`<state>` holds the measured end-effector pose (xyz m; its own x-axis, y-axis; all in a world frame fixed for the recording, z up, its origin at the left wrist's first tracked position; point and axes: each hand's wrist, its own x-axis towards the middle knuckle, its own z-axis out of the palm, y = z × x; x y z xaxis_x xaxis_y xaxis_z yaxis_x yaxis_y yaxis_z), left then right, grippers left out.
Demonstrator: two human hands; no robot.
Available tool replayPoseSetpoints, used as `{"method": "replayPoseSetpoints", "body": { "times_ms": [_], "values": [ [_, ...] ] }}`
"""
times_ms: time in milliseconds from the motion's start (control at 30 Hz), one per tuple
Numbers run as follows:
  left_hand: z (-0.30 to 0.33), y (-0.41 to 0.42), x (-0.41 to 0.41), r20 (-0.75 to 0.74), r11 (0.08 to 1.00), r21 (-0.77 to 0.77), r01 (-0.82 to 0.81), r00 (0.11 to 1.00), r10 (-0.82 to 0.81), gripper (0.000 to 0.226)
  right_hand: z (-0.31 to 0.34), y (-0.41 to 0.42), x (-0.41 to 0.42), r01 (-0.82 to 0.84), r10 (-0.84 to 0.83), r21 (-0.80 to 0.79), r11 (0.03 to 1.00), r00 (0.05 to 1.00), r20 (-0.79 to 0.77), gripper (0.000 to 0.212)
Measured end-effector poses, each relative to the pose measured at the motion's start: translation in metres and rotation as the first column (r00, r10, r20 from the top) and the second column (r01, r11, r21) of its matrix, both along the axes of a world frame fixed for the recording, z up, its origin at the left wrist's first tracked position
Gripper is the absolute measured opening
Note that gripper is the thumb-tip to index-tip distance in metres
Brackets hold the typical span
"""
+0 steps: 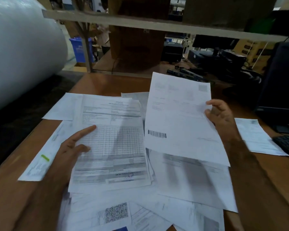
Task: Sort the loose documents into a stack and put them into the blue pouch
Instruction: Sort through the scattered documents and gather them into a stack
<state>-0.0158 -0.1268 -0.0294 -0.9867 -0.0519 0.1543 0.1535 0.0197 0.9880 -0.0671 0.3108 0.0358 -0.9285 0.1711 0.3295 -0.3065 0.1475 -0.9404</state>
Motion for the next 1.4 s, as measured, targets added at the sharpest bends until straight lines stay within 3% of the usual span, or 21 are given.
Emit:
{"method": "replayPoseSetpoints", "body": {
  "times_ms": [133,233,333,400,500,600,700,800,900,1033,1133,1200,1267,1400],
  "values": [
    [-0.001,0.002,0.002,-0.001,1.0,0.024,0.004,1.0,-0.004,0.064,-0.011,-0.024,-0.008,-0.139,0.139,-0.012,0.99,0.984,0.109,0.035],
    [0.002,0.005,0.007,0.011,0.998,0.056,0.03,0.999,-0.03,0.063,-0.029,-0.058,-0.011,-0.226,0.173,0.164,0.96,0.942,0.289,0.069],
    [0.003,0.005,0.007,-0.007,1.0,0.009,0.015,1.0,-0.015,0.053,-0.046,-0.092,-0.01,-0.3,0.14,0.407,0.863,0.915,0.379,0.102],
    [0.001,0.001,0.007,-0.051,0.987,-0.159,-0.015,0.999,0.007,0.04,-0.053,-0.111,-0.012,-0.293,0.1,0.535,0.792,0.928,0.36,0.113],
    [0.006,0.001,0.007,-0.146,0.888,-0.449,-0.096,0.989,0.033,0.056,-0.059,-0.141,-0.014,-0.226,0.093,0.531,0.817,0.96,0.264,0.119],
    [0.005,0.004,0.007,-0.138,0.925,-0.369,-0.095,0.989,0.046,0.053,-0.066,-0.17,-0.013,-0.181,0.101,0.536,0.825,0.98,0.174,0.123],
    [-0.003,0.0,0.004,-0.109,0.964,-0.258,-0.069,0.993,0.042,0.055,-0.071,-0.183,-0.014,-0.191,0.122,0.592,0.783,0.98,0.154,0.111],
    [-0.008,-0.013,0.003,-0.052,0.988,-0.126,-0.088,0.995,0.082,0.053,-0.07,-0.17,-0.025,-0.091,-0.005,0.602,0.793,0.988,0.157,0.084],
    [-0.006,-0.023,0.001,-0.008,0.986,-0.082,-0.144,0.99,0.143,0.057,-0.071,-0.151,-0.052,-0.055,-0.108,0.785,0.618,0.982,0.154,0.072],
    [-0.009,-0.024,-0.003,0.051,0.99,-0.074,-0.123,0.991,0.127,0.054,-0.066,-0.15,-0.09,-0.132,-0.176,0.903,0.409,0.959,0.22,0.084],
    [-0.014,-0.029,-0.007,0.08,0.989,-0.085,-0.12,0.989,0.126,0.054,-0.063,-0.168,-0.11,-0.227,-0.188,0.894,0.385,0.93,0.317,0.103],
    [-0.017,-0.034,-0.008,0.099,0.986,-0.086,-0.144,0.983,0.152,0.055,-0.07,-0.18,-0.118,-0.28,-0.153,0.886,0.37,0.922,0.356,0.105],
    [-0.014,-0.033,-0.008,0.094,0.987,-0.09,-0.133,0.986,0.141,0.056,-0.079,-0.188,-0.123,-0.259,-0.161,0.902,0.346,0.93,0.329,0.093],
    [-0.014,-0.033,-0.006,0.094,0.991,-0.027,-0.134,0.986,0.135,0.054,-0.064,-0.183,-0.125,-0.111,-0.234,0.924,0.366,0.95,0.207,0.048]
  ]
}}
